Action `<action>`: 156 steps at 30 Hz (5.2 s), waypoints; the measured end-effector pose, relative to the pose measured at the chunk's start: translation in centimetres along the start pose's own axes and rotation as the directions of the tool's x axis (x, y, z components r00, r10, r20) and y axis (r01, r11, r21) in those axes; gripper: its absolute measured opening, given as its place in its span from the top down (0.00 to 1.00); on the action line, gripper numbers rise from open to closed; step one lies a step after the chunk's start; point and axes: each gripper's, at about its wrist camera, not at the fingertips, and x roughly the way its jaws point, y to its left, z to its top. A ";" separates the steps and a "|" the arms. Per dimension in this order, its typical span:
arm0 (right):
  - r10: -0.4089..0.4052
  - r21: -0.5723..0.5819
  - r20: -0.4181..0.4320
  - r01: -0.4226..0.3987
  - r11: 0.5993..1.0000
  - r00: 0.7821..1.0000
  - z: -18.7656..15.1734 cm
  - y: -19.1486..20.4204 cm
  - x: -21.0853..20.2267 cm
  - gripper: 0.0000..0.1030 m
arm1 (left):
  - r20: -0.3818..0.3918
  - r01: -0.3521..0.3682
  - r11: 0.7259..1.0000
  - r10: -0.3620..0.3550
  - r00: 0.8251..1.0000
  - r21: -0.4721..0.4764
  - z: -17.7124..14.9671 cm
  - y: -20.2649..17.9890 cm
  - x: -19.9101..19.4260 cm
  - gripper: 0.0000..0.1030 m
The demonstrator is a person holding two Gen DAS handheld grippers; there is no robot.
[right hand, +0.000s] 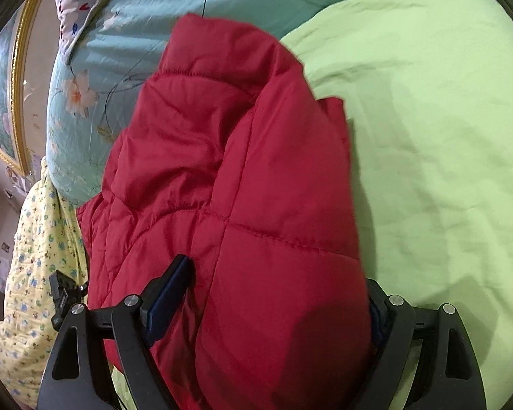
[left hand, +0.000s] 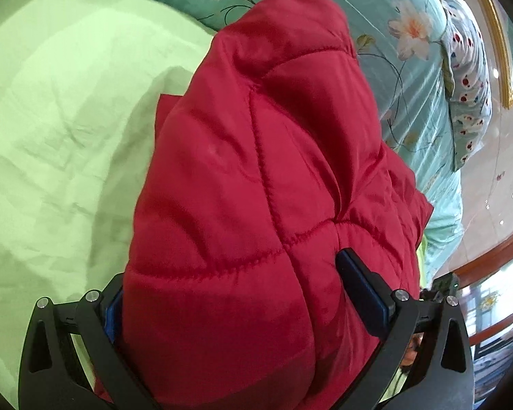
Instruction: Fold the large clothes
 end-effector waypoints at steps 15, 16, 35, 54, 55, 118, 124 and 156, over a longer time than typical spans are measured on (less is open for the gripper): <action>0.053 -0.041 -0.001 -0.053 0.998 0.999 -2.2 3.7 -4.9 0.68 | 0.075 0.078 0.992 -0.086 0.994 0.097 -2.6 -2.7 -5.9 0.46; 0.059 -0.054 -0.003 -0.059 0.997 0.998 -2.7 4.2 -5.5 0.69 | 0.087 0.074 0.992 -0.083 0.993 0.106 -3.2 -2.9 -6.8 0.47; 0.136 -0.052 -0.039 -0.138 0.989 0.990 -16.3 4.9 -12.2 0.66 | 0.065 0.120 0.988 -0.127 0.990 0.100 -17.2 1.4 -17.0 0.47; -0.029 -0.016 0.099 0.031 0.999 0.995 -18.5 2.9 -11.9 0.44 | 0.147 -0.204 0.971 0.185 0.972 0.128 -16.7 -1.0 -12.9 0.15; -0.040 -0.020 0.104 0.043 0.999 0.994 -18.6 3.0 -12.0 0.43 | 0.151 -0.202 0.972 0.184 0.971 0.119 -16.7 -1.0 -13.1 0.14; -0.298 -0.232 0.330 0.383 0.894 0.896 -7.0 10.5 -13.2 0.88 | 0.299 -0.380 0.866 0.287 0.910 0.325 -6.6 -9.4 -12.7 0.83; -0.394 -0.188 0.265 0.448 0.874 0.880 -6.0 7.5 -8.2 0.87 | 0.187 -0.422 0.875 0.385 0.904 0.237 -4.3 -5.3 -7.3 0.79; -0.396 -0.092 0.206 0.420 0.903 0.895 -5.3 5.5 -8.7 0.59 | 0.069 -0.177 0.916 0.163 0.984 0.360 -17.1 -10.3 -10.6 0.59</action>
